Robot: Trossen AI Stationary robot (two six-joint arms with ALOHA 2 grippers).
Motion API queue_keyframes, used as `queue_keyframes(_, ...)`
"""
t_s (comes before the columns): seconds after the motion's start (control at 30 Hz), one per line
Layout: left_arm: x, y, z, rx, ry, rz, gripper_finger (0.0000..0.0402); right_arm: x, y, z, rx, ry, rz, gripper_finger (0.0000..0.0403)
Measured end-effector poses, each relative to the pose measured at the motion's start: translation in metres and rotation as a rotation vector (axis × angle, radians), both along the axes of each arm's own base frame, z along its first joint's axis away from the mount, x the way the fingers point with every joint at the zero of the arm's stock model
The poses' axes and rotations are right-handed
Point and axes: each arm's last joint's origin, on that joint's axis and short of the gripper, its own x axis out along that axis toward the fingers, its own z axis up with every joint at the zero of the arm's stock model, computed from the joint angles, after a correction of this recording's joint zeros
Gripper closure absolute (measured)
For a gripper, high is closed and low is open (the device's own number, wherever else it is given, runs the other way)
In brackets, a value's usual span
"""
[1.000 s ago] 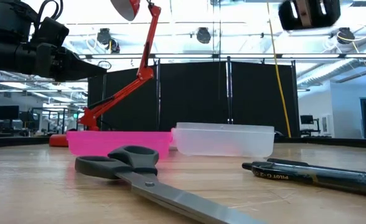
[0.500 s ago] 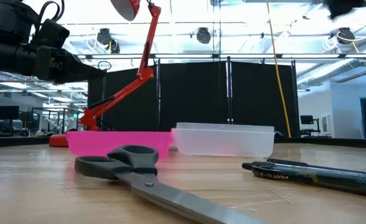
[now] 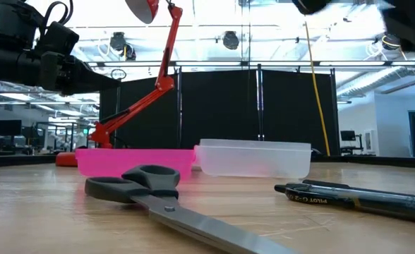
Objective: Pick & place school supplies into a supply box
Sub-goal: Put the right black pen into the pink supply box
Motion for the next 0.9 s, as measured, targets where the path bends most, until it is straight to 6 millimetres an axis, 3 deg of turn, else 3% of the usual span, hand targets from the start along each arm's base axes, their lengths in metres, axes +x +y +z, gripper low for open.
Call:
queue_keyframes(0.3, 0.0, 0.0, 0.0, -0.005, -0.001, 0.0, 0.038, -0.011, -0.004, -0.027, 0.056, 0.121, -0.008, 0.0384)
queue_keyframes(0.9, 0.0, 0.0, 0.0, -0.013, -0.003, 0.001, 0.038, -0.014, -0.015, -0.032, -0.023, 0.159, 0.089, 0.0383)
